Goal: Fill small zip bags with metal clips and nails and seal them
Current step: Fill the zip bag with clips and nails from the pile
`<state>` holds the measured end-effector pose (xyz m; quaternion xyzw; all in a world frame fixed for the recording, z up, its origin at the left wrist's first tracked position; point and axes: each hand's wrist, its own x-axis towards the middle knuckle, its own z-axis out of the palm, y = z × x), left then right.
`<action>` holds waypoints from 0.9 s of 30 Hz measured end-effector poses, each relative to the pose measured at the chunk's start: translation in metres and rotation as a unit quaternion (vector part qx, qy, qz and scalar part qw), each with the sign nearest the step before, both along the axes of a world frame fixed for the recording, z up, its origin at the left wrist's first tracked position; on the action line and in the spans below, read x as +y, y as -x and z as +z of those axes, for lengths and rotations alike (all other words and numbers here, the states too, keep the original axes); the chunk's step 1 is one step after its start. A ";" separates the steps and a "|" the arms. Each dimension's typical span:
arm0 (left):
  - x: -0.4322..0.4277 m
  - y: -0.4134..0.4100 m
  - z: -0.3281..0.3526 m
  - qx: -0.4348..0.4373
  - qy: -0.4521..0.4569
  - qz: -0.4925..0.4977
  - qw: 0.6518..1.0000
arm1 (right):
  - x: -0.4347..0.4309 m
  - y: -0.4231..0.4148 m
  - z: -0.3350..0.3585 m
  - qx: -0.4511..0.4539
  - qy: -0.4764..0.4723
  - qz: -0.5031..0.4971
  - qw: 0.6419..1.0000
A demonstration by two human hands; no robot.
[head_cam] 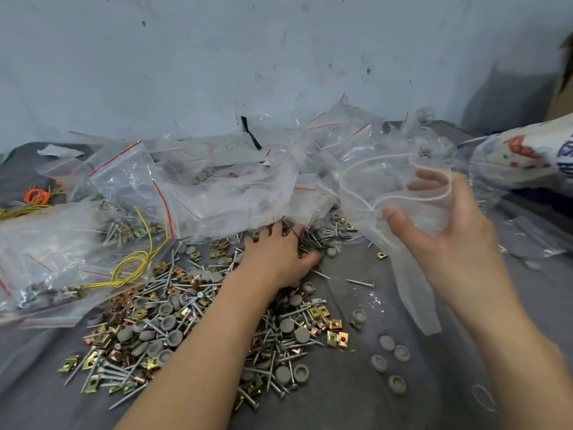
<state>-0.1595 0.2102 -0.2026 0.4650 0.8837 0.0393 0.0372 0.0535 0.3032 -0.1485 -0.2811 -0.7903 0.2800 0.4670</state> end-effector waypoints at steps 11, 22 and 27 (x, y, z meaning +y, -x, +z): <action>-0.013 -0.011 -0.002 -0.002 -0.061 -0.121 0.991 | 0.011 -0.010 0.011 0.116 0.027 -0.065 0.991; 0.040 0.006 -0.003 -0.008 -0.037 -0.060 0.997 | 0.023 -0.031 0.014 0.144 0.042 -0.066 0.987; 0.008 -0.001 0.003 0.020 0.000 -0.129 0.991 | 0.025 -0.030 0.018 0.140 0.044 -0.060 0.987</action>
